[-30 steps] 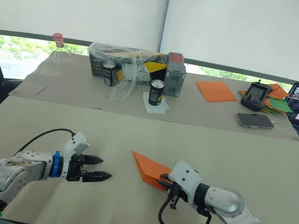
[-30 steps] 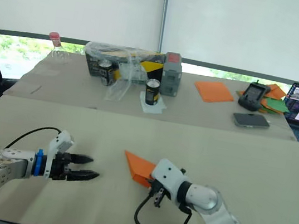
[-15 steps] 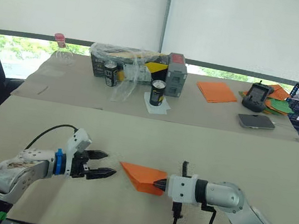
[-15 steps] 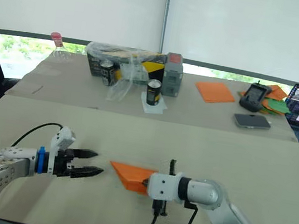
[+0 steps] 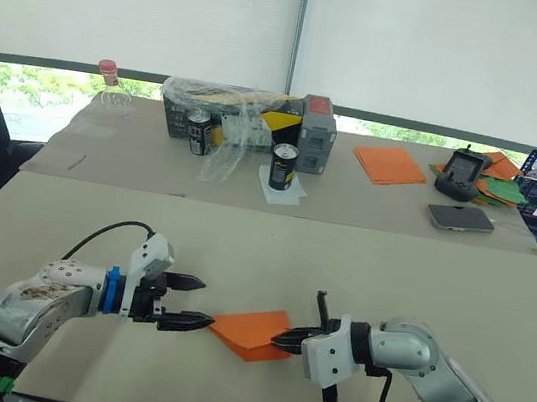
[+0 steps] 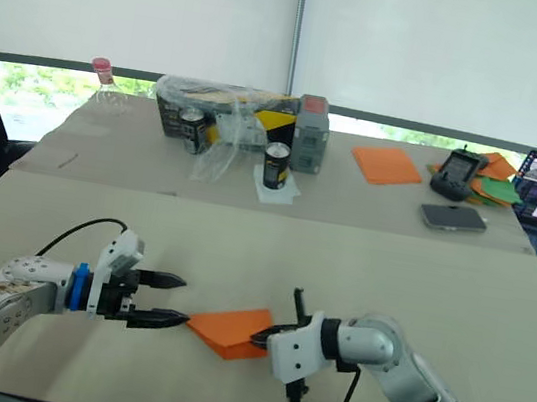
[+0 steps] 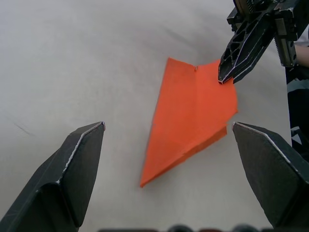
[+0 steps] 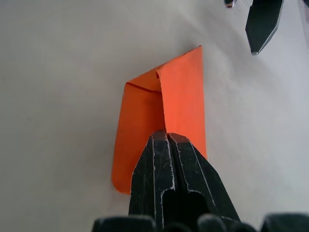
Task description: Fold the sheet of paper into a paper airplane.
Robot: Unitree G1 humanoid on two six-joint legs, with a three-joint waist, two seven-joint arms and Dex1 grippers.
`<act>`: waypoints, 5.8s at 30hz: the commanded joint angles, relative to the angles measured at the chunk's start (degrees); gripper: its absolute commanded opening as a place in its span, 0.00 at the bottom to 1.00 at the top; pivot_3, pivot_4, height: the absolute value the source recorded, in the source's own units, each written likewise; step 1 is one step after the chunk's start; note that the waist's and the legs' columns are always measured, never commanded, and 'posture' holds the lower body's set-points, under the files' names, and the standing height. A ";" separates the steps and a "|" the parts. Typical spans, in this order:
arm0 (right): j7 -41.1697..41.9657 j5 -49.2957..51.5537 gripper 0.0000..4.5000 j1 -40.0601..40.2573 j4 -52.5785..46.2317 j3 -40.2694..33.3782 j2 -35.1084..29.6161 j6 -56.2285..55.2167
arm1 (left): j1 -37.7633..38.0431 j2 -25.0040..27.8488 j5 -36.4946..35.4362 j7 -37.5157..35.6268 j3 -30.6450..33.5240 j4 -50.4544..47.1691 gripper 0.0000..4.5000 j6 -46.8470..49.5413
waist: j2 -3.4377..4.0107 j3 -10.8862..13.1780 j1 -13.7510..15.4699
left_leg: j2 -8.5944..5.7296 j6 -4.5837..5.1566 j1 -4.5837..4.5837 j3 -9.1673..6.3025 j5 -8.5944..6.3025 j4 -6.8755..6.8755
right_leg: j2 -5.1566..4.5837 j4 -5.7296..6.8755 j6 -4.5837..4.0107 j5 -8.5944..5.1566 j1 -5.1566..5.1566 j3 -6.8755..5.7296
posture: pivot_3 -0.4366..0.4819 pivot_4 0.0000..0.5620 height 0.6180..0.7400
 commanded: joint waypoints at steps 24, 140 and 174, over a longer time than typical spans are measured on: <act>1.50 3.18 0.51 5.11 -14.24 -7.29 0.35 20.85 | -7.50 -4.84 8.72 -4.97 -6.16 7.62 0.00 -8.94 | 0.00 0.00 0.00 | 0.00 0.02 -0.04 -0.01 -0.01 0.22 | 0.03 0.13 0.00 0.00 0.01 -0.01 | 0.48 0.27 1.00; -3.02 0.65 0.66 14.85 -13.87 -10.48 -0.33 16.46 | -13.52 -10.79 27.36 -14.31 -18.56 22.36 0.00 -29.63 | 0.02 -0.02 0.08 | -0.01 0.58 0.58 0.00 -0.35 0.70 | 0.02 0.01 0.28 -0.17 0.93 0.01 | 0.48 0.27 1.00; 4.26 31.14 0.01 2.94 -4.65 -15.22 5.45 52.79 | -11.71 -10.04 27.81 -13.63 -18.64 20.07 0.00 -29.52 | 0.03 -0.02 0.23 | 0.00 0.70 0.56 -0.07 -0.42 0.66 | 0.02 -0.01 0.27 -0.17 0.90 -0.01 | 0.48 0.27 1.00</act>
